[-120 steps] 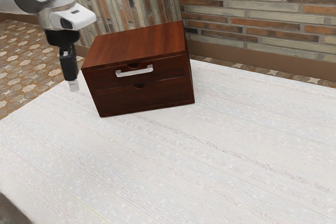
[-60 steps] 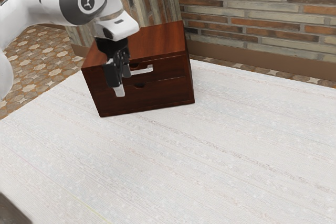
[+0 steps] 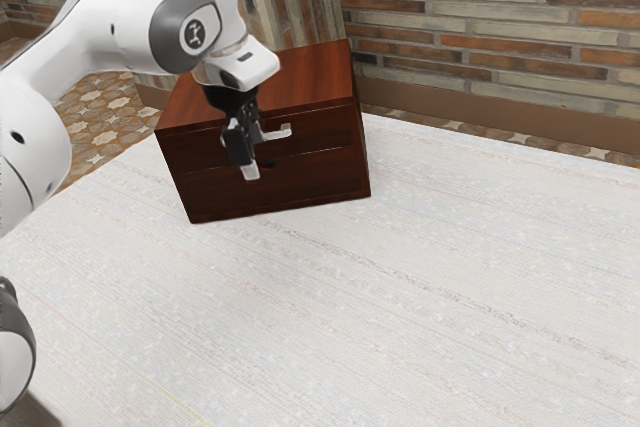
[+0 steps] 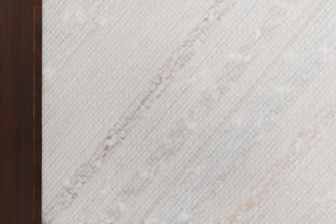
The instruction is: Pull the drawer handle with one arm to open the drawer
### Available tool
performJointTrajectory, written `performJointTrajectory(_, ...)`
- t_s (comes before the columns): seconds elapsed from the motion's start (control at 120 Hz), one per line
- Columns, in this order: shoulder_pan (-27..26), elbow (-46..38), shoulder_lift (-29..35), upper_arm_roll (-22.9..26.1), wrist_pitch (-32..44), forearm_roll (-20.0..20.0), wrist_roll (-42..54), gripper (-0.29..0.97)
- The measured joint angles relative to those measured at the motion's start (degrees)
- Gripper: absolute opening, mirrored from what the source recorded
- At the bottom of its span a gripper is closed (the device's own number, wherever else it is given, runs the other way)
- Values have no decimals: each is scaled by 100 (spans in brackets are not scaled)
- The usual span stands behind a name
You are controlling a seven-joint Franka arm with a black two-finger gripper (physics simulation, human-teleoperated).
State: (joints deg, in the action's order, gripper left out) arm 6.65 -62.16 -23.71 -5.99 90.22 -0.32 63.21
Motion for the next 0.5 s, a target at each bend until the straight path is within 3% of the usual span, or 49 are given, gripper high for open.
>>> performJointTrajectory(0.5,14,18,-198,25,874,74,64,66)
